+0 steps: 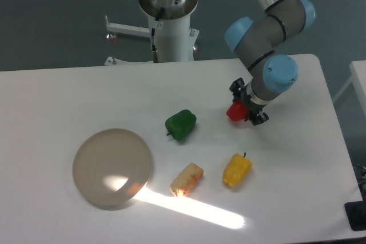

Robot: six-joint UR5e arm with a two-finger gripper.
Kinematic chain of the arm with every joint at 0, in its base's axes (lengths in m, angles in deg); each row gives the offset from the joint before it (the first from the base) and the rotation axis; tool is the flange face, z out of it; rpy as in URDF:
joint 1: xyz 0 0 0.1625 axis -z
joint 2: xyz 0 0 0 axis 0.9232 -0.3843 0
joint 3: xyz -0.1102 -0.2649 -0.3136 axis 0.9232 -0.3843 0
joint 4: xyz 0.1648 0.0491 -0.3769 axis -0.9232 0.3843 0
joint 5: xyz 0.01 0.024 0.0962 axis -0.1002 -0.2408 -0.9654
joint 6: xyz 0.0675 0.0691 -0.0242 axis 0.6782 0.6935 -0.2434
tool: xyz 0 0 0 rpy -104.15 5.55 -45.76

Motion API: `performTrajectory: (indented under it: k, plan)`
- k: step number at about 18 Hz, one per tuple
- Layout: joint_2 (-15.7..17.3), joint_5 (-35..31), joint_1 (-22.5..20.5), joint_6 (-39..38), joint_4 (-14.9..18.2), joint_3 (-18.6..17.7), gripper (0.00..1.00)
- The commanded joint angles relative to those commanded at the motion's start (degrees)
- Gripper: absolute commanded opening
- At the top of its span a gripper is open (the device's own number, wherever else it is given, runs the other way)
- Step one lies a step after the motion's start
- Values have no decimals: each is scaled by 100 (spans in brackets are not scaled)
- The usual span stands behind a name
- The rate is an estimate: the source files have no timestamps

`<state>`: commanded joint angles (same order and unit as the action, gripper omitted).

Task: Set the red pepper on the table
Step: 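Lower the red pepper onto the table beside the green pepper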

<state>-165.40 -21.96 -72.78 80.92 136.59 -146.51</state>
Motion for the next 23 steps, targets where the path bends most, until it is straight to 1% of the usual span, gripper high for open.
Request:
performTrajectory:
  k: [5,18,23]
  plan:
    - [0,-17,9,0,-263,-97,60]
    - [0,-18,44,-9,-281,-105,62]
    - [0,-9,44,-9,-360,-184,63]
